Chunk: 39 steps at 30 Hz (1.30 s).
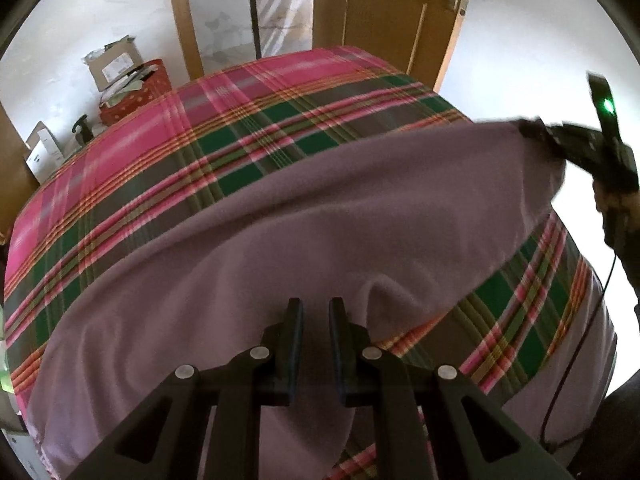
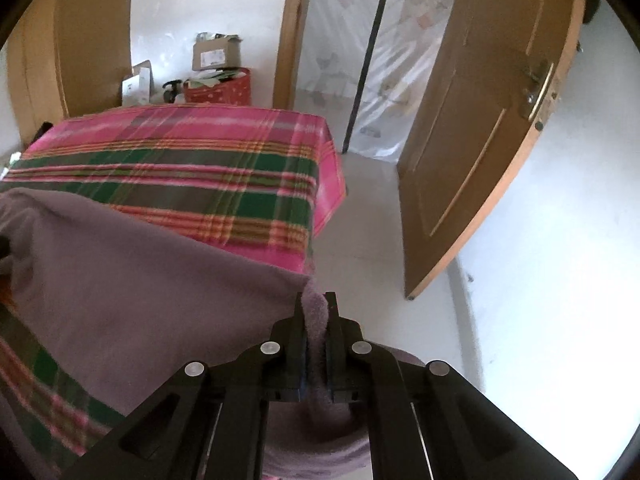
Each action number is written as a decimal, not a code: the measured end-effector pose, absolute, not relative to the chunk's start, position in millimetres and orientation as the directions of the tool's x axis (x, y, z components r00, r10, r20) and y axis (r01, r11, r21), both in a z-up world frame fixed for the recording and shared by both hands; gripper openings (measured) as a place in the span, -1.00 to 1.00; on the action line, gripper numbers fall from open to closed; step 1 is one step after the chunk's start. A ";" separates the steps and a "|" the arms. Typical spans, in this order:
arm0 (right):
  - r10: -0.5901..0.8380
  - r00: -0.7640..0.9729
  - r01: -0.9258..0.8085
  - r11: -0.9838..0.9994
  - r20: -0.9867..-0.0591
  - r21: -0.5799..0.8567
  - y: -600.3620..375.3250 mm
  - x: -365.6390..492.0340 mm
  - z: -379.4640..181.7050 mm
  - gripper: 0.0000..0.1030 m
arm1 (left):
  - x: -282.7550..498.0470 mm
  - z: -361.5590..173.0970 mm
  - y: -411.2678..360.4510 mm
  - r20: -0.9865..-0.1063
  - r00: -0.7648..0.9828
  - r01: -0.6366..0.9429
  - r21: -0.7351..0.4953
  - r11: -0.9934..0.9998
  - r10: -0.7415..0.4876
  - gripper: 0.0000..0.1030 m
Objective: Fold clothes
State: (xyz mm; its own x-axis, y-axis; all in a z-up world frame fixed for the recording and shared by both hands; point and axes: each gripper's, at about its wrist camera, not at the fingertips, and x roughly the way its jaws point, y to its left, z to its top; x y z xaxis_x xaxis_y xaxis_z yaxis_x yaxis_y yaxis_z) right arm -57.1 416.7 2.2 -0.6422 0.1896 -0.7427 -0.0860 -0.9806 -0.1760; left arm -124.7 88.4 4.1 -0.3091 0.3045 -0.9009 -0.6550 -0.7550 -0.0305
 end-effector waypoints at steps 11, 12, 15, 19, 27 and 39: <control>0.236 -0.600 -0.092 -0.970 -0.764 -0.226 429.6 -102.9 -21.3 -0.88 | -110.9 -7.7 98.5 -0.920 -0.261 -0.688 -0.036 -0.725 0.293 -0.75; 0.235 -0.598 -0.093 -0.970 -0.766 -0.225 430.4 -106.0 -22.7 -0.88 | -109.3 -8.9 99.4 -0.921 -0.256 -0.690 -0.038 -0.723 0.293 -0.75; 0.237 -0.593 -0.093 -0.969 -0.770 -0.227 431.3 -114.6 -27.1 -0.88 | -104.9 -10.9 101.8 -0.923 -0.245 -0.695 -0.046 -0.717 0.297 -0.75; 0.244 -0.581 -0.082 -0.967 -0.776 -0.242 428.0 -122.6 -35.1 -0.88 | -96.7 -11.2 102.3 -0.921 -0.203 -0.713 -0.094 -0.694 0.334 -0.75; 0.264 -0.571 -0.101 -0.962 -0.777 -0.253 424.1 -116.2 -35.4 -0.67 | -96.9 6.7 80.5 -0.896 -0.228 -0.667 -0.142 -0.731 0.382 -0.75; 0.113 -0.665 -0.015 -0.990 -0.739 -0.138 368.2 -48.7 20.4 -0.43 | -85.5 44.9 -5.0 -0.859 -0.336 -0.496 -0.187 -0.848 0.386 -0.75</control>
